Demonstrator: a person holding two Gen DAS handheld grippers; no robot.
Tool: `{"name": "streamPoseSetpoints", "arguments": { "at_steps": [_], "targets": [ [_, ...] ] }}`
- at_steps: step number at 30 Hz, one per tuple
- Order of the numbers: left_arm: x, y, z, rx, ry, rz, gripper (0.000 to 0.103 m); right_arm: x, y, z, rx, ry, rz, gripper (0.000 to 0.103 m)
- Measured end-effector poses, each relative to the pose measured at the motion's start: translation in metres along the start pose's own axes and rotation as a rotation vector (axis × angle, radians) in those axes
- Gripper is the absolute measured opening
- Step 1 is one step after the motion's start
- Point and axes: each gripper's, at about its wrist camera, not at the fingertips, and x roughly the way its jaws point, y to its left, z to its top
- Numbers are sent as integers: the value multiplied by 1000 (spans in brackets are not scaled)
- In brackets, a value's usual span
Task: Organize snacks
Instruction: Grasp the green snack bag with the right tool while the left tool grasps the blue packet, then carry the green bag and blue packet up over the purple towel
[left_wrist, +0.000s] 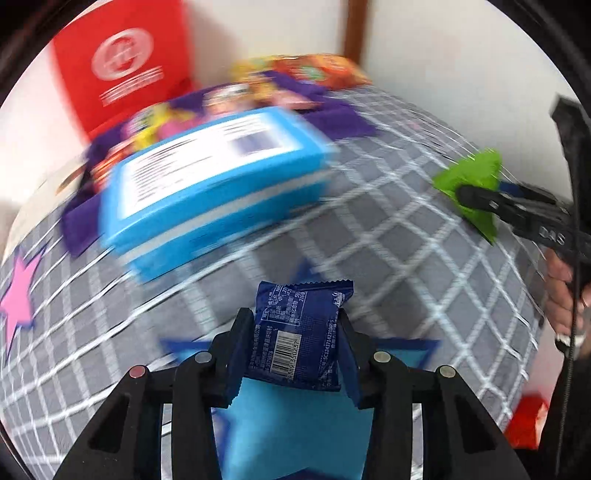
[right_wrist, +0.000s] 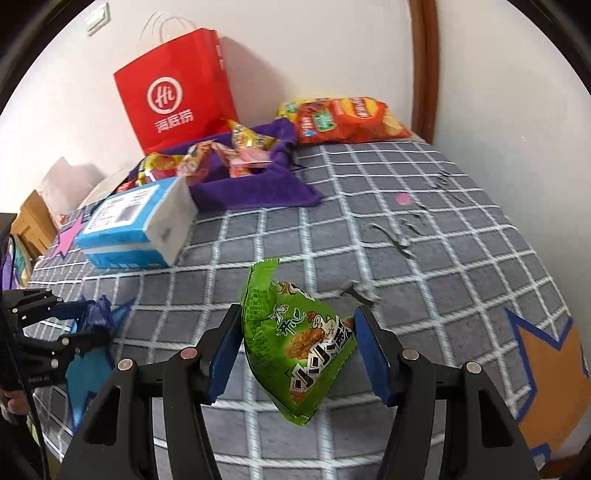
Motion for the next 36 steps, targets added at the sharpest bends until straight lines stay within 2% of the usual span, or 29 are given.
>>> {"name": "streamPoseSetpoints", "arguments": {
  "at_steps": [5, 10, 12, 17, 25, 30, 36],
  "targets": [
    [-10, 49, -9, -179, -9, 117, 41, 19, 25, 14, -46, 17, 34, 60],
    [-8, 64, -16, -233, -8, 173, 43, 44, 41, 27, -78, 55, 63, 60],
    [-3, 65, -20, -245, -6, 174, 43, 53, 46, 27, -96, 77, 62, 60],
    [-4, 64, -21, -260, -21, 172, 41, 53, 49, 27, -123, 65, 60, 59],
    [-31, 73, -11, -296, -63, 103, 41, 30, 45, 37, -82, 42, 98, 59],
    [-54, 83, 9, -300, -101, 98, 41, 5, 53, 60, -99, -12, 90, 59],
    [-75, 97, 44, -302, -148, 93, 41, -16, 63, 109, -100, -64, 90, 59]
  ]
}}
